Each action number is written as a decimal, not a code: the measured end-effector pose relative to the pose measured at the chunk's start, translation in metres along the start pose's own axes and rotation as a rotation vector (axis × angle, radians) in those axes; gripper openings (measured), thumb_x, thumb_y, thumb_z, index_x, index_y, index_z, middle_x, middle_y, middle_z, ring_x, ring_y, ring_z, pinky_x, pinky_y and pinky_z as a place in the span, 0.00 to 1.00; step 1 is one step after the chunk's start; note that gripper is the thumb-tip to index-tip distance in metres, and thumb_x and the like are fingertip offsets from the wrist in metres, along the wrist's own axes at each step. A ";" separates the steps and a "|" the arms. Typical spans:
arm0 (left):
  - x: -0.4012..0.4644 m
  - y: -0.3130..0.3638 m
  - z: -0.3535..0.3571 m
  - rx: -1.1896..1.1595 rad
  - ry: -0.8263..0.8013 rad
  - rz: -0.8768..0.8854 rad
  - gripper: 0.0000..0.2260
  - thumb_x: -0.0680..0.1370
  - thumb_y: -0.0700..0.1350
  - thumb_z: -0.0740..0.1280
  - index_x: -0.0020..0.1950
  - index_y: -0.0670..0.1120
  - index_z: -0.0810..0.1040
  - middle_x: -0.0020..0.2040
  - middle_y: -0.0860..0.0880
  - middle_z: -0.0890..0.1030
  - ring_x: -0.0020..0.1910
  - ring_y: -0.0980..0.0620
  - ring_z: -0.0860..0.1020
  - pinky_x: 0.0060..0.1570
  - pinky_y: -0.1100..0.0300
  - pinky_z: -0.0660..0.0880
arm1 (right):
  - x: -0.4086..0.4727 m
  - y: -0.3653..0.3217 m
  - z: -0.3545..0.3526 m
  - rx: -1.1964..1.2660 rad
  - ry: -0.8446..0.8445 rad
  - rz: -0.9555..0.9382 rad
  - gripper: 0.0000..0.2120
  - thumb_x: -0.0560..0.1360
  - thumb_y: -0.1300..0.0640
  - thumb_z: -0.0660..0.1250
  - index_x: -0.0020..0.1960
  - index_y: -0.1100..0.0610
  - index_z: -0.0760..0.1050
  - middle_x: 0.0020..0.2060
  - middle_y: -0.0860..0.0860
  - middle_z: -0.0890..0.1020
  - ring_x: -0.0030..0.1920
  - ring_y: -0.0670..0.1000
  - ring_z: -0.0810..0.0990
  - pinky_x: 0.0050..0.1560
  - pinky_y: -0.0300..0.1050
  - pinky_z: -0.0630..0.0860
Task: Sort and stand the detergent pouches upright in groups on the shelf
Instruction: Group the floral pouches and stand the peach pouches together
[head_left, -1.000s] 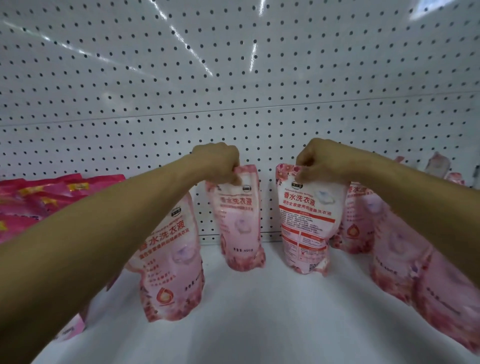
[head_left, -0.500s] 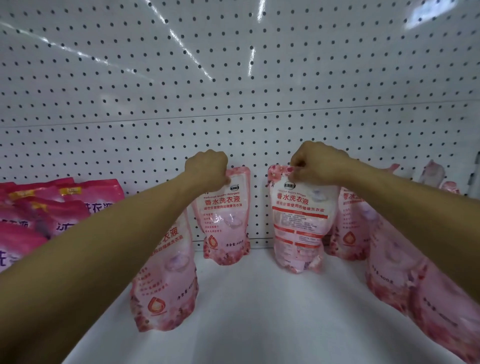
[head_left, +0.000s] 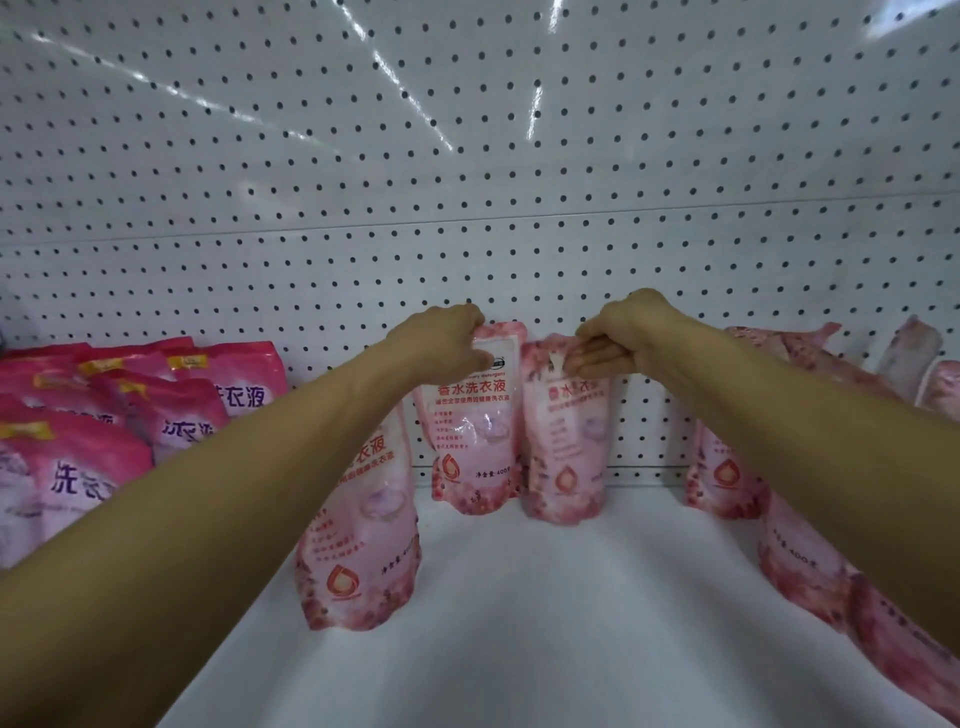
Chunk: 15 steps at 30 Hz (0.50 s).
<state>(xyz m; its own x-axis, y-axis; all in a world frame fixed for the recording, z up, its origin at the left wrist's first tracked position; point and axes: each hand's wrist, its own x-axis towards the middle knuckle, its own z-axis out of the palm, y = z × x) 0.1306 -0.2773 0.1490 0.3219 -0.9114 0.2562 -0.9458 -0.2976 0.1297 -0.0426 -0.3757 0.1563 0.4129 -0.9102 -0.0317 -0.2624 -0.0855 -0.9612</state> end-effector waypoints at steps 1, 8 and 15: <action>-0.003 0.000 0.000 -0.007 -0.006 0.000 0.24 0.80 0.51 0.66 0.74 0.47 0.66 0.61 0.47 0.79 0.56 0.47 0.78 0.58 0.48 0.75 | 0.001 0.000 0.002 0.007 -0.001 -0.001 0.09 0.78 0.70 0.59 0.53 0.74 0.76 0.41 0.67 0.83 0.37 0.60 0.85 0.32 0.49 0.83; 0.002 -0.008 0.006 0.123 0.082 -0.078 0.22 0.78 0.50 0.67 0.71 0.46 0.68 0.59 0.47 0.78 0.55 0.46 0.77 0.53 0.49 0.77 | 0.005 0.001 0.013 -0.140 0.019 -0.077 0.10 0.72 0.72 0.66 0.53 0.71 0.76 0.47 0.65 0.83 0.41 0.56 0.82 0.35 0.43 0.83; 0.022 0.004 0.021 0.089 0.281 -0.125 0.10 0.82 0.49 0.63 0.51 0.45 0.80 0.45 0.47 0.81 0.42 0.46 0.78 0.38 0.57 0.70 | 0.009 0.013 0.001 -0.162 0.011 -0.108 0.20 0.73 0.69 0.67 0.65 0.69 0.71 0.40 0.60 0.78 0.39 0.53 0.77 0.46 0.45 0.80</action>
<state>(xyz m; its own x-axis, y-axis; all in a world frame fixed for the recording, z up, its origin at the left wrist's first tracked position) 0.1328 -0.3051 0.1352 0.4230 -0.7559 0.4996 -0.8943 -0.4372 0.0957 -0.0417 -0.3844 0.1430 0.4371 -0.8965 0.0729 -0.3542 -0.2460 -0.9022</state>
